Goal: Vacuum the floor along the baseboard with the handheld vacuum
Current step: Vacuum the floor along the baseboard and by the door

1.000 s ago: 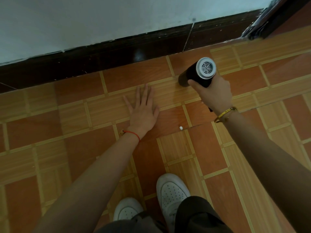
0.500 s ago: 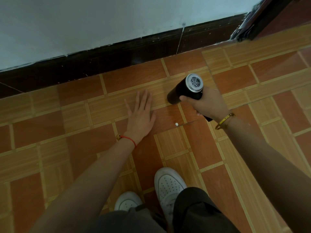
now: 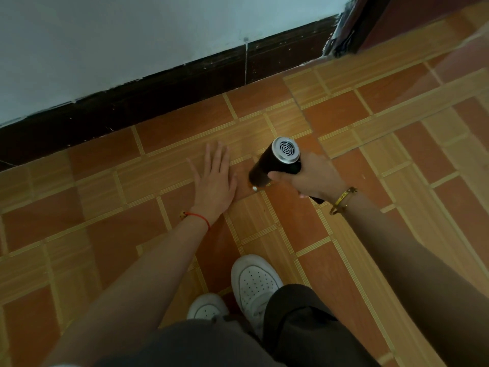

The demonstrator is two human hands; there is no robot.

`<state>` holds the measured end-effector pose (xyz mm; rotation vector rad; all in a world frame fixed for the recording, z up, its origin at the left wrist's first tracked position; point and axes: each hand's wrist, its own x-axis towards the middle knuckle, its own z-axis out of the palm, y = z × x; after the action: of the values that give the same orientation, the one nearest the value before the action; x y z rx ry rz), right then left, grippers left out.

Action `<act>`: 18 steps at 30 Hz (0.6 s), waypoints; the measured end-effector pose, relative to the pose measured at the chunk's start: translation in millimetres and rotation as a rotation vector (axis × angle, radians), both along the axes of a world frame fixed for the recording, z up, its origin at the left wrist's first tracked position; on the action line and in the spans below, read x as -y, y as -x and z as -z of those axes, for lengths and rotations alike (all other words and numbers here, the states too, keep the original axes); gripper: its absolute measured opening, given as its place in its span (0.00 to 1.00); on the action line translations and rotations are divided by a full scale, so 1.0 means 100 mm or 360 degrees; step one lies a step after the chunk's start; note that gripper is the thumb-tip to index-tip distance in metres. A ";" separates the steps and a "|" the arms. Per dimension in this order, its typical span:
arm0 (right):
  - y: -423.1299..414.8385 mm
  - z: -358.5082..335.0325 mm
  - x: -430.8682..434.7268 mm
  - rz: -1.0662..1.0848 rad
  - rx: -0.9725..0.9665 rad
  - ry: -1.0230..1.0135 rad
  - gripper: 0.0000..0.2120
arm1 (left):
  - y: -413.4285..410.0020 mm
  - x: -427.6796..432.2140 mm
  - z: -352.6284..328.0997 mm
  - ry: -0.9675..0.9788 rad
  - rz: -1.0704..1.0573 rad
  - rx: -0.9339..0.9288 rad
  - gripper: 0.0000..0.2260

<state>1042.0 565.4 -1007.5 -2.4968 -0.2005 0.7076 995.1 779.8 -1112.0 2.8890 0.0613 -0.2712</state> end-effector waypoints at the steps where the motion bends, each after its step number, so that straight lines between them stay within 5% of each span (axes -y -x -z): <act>1: 0.02 -0.04 0.01 -0.0059 -0.0056 -0.0020 0.18 | -0.01 0.01 0.00 0.0002 0.0002 -0.0001 0.28; 9: 0.02 -0.02 -0.01 -0.0011 0.0001 -0.0185 0.13 | -0.08 0.03 0.04 0.0027 -0.0051 -0.0030 0.28; 18: -0.35 0.17 -0.04 0.0126 0.0080 -0.0180 0.22 | -0.22 -0.03 0.03 0.0080 -0.0122 -0.0014 0.28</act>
<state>1077.1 569.9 -1024.7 -2.4022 -0.1547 0.5855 1016.7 782.4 -1115.2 2.8282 0.1639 -0.2670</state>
